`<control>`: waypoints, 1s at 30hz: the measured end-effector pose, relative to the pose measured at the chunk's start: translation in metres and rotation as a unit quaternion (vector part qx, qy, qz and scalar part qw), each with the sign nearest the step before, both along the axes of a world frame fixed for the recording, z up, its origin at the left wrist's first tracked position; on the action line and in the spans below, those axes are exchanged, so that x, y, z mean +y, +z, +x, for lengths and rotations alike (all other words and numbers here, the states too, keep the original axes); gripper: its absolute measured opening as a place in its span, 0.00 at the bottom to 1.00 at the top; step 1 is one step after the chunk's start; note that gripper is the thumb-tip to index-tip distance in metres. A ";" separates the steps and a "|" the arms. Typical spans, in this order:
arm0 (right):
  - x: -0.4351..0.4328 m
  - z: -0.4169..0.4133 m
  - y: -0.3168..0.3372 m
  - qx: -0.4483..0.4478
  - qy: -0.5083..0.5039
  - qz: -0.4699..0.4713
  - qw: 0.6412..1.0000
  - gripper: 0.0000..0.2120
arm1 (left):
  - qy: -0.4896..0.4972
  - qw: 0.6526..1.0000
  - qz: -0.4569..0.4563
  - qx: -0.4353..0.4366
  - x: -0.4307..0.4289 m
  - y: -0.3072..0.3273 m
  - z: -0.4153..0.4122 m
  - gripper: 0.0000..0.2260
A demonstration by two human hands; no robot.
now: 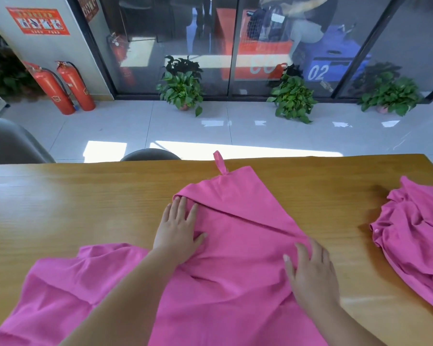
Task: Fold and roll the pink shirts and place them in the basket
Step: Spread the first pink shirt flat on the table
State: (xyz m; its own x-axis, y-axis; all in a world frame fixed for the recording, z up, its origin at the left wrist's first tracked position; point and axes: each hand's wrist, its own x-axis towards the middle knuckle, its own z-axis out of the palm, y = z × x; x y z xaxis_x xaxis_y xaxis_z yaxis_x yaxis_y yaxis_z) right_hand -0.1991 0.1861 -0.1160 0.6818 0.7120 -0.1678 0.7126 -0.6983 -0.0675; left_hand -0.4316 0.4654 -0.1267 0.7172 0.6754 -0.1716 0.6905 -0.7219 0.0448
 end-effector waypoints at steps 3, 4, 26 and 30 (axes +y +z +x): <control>0.058 0.000 0.010 0.023 0.085 0.039 0.995 0.36 | -0.038 0.999 -0.022 -0.010 -0.028 0.000 0.014 0.37; 0.076 0.001 0.008 0.043 0.127 0.029 0.991 0.37 | -0.049 0.998 -0.033 -0.017 -0.035 -0.002 0.016 0.35; 0.153 0.167 -0.045 -0.001 0.132 0.049 0.990 0.40 | -0.169 0.985 -0.027 0.005 0.138 -0.021 0.044 0.41; 0.177 0.200 -0.045 -0.006 0.147 0.047 0.988 0.39 | -0.196 0.980 -0.012 0.005 0.180 -0.022 0.067 0.41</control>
